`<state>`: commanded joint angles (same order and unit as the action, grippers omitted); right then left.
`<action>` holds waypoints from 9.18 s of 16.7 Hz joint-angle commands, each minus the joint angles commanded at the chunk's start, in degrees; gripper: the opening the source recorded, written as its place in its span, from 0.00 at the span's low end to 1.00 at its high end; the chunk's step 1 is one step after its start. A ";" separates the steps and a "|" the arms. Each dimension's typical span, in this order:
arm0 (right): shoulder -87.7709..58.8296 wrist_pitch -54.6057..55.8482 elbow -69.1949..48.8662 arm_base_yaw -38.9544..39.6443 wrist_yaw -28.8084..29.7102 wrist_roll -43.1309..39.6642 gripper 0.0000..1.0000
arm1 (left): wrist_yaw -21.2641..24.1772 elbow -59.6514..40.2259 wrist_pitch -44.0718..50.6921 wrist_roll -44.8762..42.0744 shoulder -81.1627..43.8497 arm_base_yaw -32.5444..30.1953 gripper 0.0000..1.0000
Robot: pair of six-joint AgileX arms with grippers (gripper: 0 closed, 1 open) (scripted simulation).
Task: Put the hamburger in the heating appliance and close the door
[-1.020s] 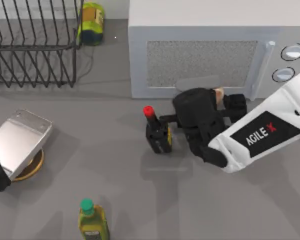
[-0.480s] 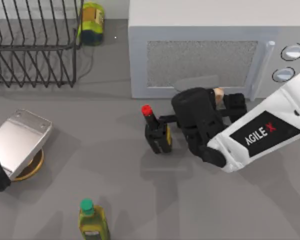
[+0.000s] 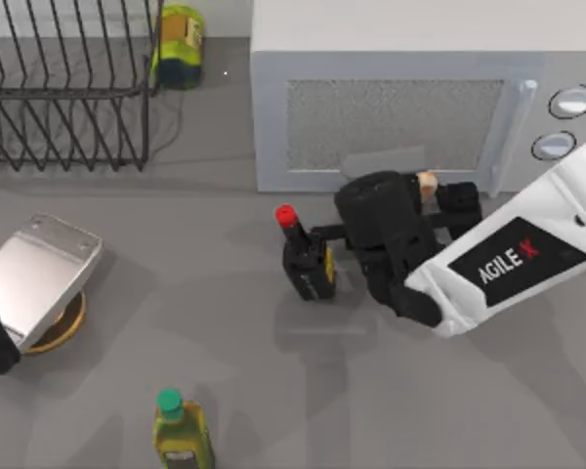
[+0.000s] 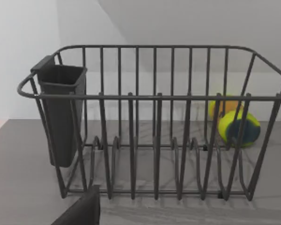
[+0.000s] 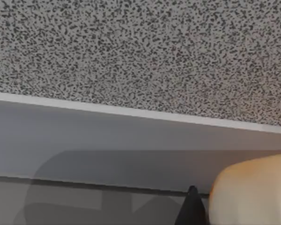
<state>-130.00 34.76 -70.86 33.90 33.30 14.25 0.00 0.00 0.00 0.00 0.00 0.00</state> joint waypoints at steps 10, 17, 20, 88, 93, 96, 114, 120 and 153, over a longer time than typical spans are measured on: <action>0.00 0.00 0.00 0.00 0.00 0.00 1.00 | 0.00 0.00 0.00 0.00 0.00 0.00 0.17; 0.00 0.00 0.00 0.00 0.00 0.00 1.00 | 0.00 0.00 0.00 0.00 0.00 0.00 0.00; 0.00 0.00 0.00 0.00 0.00 0.00 1.00 | 0.00 0.00 0.00 0.00 0.00 0.00 0.00; 0.00 0.00 0.00 0.00 0.00 0.00 1.00 | -20.17 -85.20 34.14 24.80 -92.59 -34.49 0.00; 0.00 0.00 0.00 0.00 0.00 0.00 1.00 | -28.04 -94.95 35.85 32.51 -110.71 -44.03 0.00; 0.00 0.00 0.00 0.00 0.00 0.00 1.00 | -29.63 -96.57 36.34 34.50 -114.54 -46.31 0.00; 0.00 0.00 0.00 0.00 0.00 0.00 1.00 | -29.53 -81.81 16.21 34.37 -120.03 -46.23 0.00; 0.00 0.00 0.00 0.00 0.00 0.00 1.00 | -30.84 -84.95 15.85 33.50 -117.37 -45.50 0.00; 0.00 0.00 0.00 0.00 0.00 0.00 1.00 | -32.19 -150.71 44.76 36.32 -155.69 -48.30 0.00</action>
<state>-130.00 34.76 -70.86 33.90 33.30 14.25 -32.19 -150.71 44.76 36.32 -155.69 -48.30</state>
